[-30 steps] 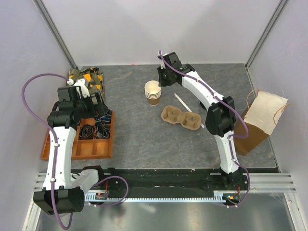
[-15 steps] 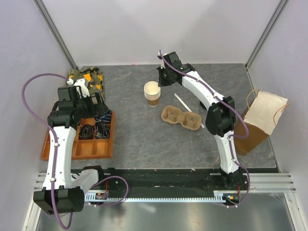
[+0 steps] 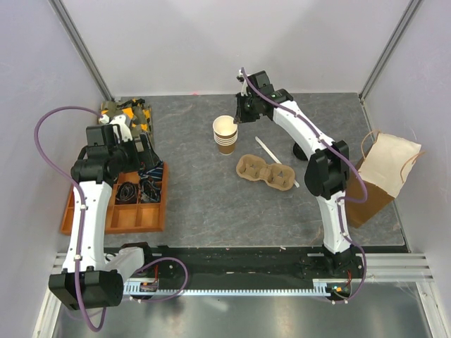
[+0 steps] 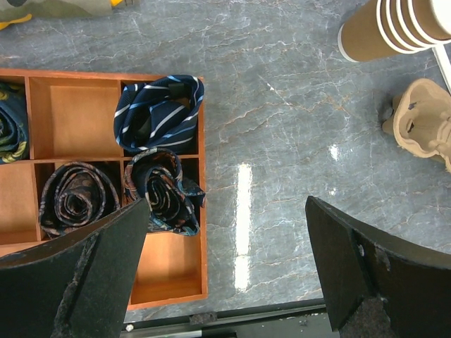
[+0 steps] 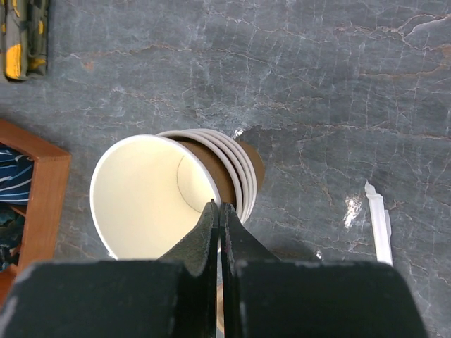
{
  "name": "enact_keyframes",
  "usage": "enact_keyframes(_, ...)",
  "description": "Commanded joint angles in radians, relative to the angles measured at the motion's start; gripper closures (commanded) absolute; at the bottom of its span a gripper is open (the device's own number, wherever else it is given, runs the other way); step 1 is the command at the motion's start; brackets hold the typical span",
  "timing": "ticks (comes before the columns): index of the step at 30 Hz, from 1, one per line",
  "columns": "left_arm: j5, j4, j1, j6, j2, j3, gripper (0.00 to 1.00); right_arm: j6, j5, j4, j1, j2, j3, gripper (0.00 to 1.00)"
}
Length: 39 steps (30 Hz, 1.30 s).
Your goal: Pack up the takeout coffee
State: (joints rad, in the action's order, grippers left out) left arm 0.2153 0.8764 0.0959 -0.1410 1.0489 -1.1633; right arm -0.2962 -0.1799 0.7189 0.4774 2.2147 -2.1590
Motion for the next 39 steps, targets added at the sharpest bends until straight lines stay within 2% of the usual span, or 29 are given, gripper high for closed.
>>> enact_keyframes(1, 0.022, -0.042, 0.002, -0.028, 0.005, -0.032, 0.00, -0.035, -0.069, -0.027, -0.014, -0.081, -0.044, 1.00)
enact_keyframes(8, 0.041, -0.045, 0.002, -0.023, 0.005, -0.032, 0.00, -0.046, -0.125, -0.033, -0.036, -0.093, -0.053, 1.00)
enact_keyframes(17, 0.067, -0.051, 0.002, -0.020, 0.003, -0.056, 0.00, -0.063, -0.197, -0.059, -0.089, -0.208, -0.067, 1.00)
enact_keyframes(21, 0.113, -0.051, 0.002, -0.017, 0.002, -0.070, 0.00, -0.083, -0.289, -0.090, -0.092, -0.259, -0.027, 1.00)
enact_keyframes(25, 0.176, -0.074, 0.002, -0.025, -0.036, -0.065, 0.00, -0.106, -0.467, -0.148, -0.086, -0.346, 0.143, 1.00)
enact_keyframes(28, 0.225, -0.144, 0.002, -0.020, -0.114, -0.023, 0.00, -0.057, -0.495, -0.165, -0.051, -0.433, 0.304, 1.00)
enact_keyframes(32, 0.288, -0.229, 0.002, 0.003, -0.205, 0.043, 0.00, 0.052, -0.443, -0.133, 0.023, -0.536, 0.480, 1.00)
enact_keyframes(39, 0.286, -0.174, 0.004, 0.007, -0.168, 0.021, 0.00, 0.241, -0.229, -0.082, 0.184, -0.618, 0.709, 1.00)
